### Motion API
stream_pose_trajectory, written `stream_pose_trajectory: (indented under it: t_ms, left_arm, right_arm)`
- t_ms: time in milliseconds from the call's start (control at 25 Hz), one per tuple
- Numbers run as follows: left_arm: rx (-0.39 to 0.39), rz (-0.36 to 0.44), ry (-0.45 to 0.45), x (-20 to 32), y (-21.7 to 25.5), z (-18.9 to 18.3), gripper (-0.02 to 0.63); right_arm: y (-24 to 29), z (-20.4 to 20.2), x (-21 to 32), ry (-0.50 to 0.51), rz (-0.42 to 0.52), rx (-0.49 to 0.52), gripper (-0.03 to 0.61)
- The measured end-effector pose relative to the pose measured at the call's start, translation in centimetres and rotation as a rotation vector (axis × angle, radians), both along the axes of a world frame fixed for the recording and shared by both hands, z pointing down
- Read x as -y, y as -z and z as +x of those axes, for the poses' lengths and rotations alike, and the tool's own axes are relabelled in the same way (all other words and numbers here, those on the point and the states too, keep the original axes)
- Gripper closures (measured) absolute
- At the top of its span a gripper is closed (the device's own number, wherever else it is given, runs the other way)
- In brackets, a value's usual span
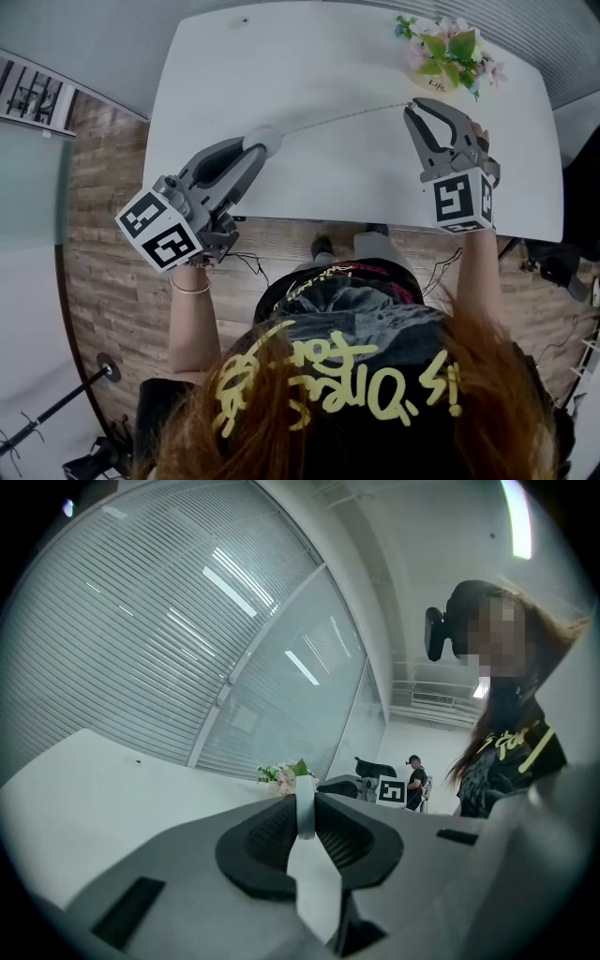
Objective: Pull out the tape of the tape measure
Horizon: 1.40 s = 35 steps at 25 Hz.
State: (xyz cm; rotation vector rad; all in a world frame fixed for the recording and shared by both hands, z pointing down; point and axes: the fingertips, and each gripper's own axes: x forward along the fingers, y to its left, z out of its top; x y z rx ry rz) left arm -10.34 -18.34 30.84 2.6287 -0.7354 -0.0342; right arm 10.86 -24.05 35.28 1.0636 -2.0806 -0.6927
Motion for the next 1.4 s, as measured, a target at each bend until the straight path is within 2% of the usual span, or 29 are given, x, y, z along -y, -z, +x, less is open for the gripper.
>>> stream_pose_trajectory:
  t_ms: [520,1080,1400]
  left_arm:
    - [-0.009,0.015,-0.009,-0.2,0.4,-0.8,0.557]
    - [-0.001,0.02,-0.012,-0.3,0.4,-1.2,0.557]
    - [-0.021,0.019,-0.019,-0.7,0.6,-0.7,0.557]
  right_arm:
    - [0.8,2.0,0.5,-0.082,0.028,0.012,0.508]
    - [1.6,3.2,0.8,-0.114,0.054,0.029,0.508]
    - [2.1,3.2,0.4,-0.129,0.053,0.083,0.508]
